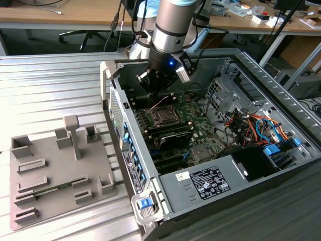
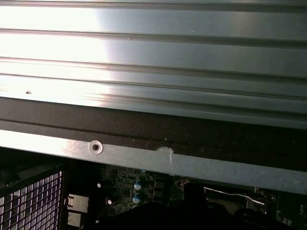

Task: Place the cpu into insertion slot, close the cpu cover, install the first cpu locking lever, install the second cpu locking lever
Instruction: 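Install the first cpu locking lever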

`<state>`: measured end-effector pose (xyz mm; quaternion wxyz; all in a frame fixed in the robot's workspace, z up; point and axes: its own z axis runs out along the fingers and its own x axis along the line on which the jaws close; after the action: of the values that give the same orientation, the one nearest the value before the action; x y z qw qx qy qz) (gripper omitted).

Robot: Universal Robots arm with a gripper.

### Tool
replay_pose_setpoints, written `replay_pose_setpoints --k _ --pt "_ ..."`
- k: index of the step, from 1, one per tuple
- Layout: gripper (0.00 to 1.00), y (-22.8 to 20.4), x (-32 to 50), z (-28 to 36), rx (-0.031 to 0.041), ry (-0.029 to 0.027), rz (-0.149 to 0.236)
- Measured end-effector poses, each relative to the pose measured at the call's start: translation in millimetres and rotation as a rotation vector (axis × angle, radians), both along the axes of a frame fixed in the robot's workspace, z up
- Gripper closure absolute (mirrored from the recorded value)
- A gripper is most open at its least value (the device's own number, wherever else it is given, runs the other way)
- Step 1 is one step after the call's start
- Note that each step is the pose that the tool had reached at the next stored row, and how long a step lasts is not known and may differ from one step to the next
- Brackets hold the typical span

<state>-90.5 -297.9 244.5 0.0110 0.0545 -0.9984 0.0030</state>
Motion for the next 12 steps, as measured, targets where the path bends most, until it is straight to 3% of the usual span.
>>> replay_pose_setpoints --k 12 --pt "0.89 0.0 0.0 -2.9 0.0 0.0 0.0"
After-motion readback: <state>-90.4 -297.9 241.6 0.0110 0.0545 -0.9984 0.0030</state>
